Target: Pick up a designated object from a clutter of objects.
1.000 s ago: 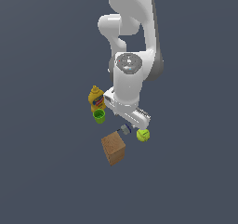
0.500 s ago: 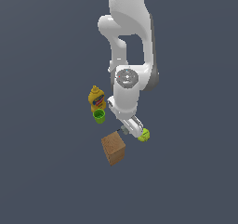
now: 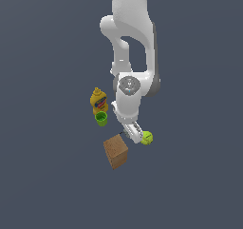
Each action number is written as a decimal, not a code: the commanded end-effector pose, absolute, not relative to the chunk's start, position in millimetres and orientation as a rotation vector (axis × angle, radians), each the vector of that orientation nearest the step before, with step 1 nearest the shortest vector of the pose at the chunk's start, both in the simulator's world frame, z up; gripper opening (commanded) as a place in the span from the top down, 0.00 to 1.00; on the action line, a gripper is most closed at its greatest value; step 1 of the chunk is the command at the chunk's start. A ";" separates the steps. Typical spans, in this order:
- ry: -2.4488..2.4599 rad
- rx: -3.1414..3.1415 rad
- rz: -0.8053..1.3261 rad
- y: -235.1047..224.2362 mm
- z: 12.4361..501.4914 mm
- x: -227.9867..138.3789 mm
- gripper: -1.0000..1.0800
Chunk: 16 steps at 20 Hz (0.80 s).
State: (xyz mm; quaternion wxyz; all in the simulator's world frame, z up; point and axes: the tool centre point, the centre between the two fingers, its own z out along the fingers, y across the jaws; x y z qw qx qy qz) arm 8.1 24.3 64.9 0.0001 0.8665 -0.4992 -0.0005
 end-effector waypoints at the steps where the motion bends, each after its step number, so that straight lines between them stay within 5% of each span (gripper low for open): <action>1: -1.583 2.714 0.000 24.2 62.9 7.7 0.04; 16: -1.583 2.713 0.000 24.0 21.8 6.6 0.04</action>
